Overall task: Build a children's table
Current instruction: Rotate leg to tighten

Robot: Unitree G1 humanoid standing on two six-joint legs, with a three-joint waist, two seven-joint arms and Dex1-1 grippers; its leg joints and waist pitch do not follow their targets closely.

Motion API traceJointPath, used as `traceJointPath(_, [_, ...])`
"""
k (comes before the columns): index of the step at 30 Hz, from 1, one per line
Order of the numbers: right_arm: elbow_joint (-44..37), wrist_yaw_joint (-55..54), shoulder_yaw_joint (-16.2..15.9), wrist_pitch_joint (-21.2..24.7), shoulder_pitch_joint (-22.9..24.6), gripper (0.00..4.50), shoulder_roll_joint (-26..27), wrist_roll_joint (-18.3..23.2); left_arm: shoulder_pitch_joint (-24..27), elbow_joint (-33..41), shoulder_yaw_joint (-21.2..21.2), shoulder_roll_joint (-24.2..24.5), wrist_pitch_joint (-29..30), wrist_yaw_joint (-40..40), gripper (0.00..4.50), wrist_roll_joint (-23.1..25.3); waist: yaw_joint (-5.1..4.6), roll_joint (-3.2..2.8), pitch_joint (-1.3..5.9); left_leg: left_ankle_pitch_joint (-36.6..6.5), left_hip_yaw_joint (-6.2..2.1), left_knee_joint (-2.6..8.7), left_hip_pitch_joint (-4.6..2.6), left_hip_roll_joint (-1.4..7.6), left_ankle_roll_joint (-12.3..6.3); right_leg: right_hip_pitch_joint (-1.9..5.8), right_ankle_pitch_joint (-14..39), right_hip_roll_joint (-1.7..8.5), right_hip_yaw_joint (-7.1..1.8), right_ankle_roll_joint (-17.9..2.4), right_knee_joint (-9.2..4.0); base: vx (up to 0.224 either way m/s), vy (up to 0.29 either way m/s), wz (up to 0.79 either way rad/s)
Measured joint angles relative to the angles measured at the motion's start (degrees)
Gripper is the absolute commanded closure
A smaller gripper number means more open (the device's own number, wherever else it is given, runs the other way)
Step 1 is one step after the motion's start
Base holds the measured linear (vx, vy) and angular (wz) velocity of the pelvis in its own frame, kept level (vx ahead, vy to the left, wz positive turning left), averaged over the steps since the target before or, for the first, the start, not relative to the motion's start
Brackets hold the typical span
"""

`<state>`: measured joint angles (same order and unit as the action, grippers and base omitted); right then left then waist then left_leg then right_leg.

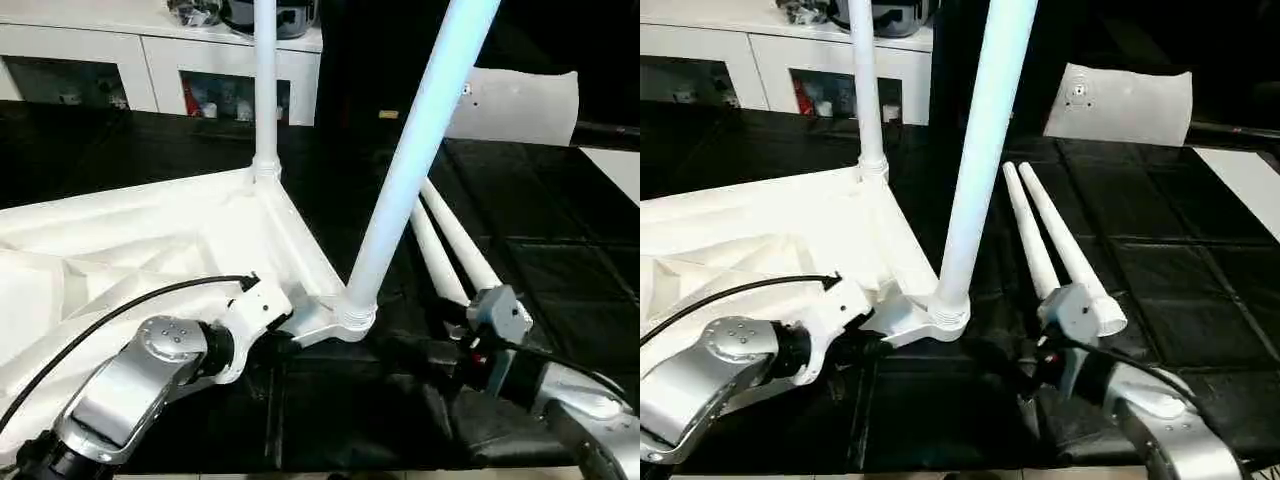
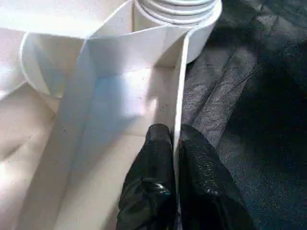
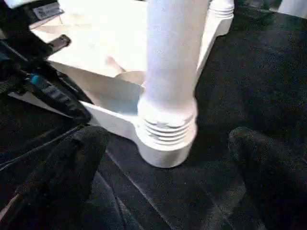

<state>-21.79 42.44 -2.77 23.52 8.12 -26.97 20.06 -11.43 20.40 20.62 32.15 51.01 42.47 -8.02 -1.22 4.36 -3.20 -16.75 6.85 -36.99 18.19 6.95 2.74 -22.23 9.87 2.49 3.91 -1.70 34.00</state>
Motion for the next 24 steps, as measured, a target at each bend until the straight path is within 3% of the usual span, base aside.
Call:
traceJointPath(6, [0.1, 2.6, -1.4, -0.5, -1.6, 0.00, -1.5, 0.0, -0.5, -0.5, 2.2, 1.7, -4.0, -0.2, 4.46, 2.6, -0.20, 0.00, 0.00, 0.1, 0.00, 0.09, -0.01, 0.05, -0.14, -0.02, 0.0, -0.03, 0.04, 0.0, 0.01, 0.000, 0.000, 0.00])
traceJointPath(13, [2.2, 3.0, -2.3, -1.6, -4.0, 0.00, -1.4, -0.5, -1.3, -3.7, 2.1, 3.6, -9.3, 2.6, 4.46, 2.3, -0.17, 0.02, -0.01, 0.1, 0.05, 0.09, -0.01, 0.15, 0.12, -0.02, 0.0, -0.04, 0.10, 0.0, 0.02, 0.000, 0.000, 0.00])
traceJointPath(20, [6.6, 4.7, -3.6, -1.9, -10.3, 0.00, -0.3, -0.3, -3.4, -16.4, 0.0, 7.0, -28.5, 14.1, 4.46, 1.4, 0.41, -0.02, -0.09, 0.3, 0.33, 0.30, -0.02, 0.26, 0.19, -0.06, 0.0, 0.07, 0.11, 0.0, 0.08, 0.000, 0.000, 0.00])
traceJointPath(24, [10.9, 7.3, -5.1, -3.4, -13.8, 0.00, -0.5, -0.6, -6.6, -23.2, -0.2, 6.8, -33.8, 19.3, 4.46, 1.2, 1.30, -0.01, -0.10, 0.7, 1.04, 0.75, -0.03, 0.31, 0.22, -0.30, 0.0, 0.43, 0.10, 0.0, 0.16, 0.000, 0.000, 0.00])
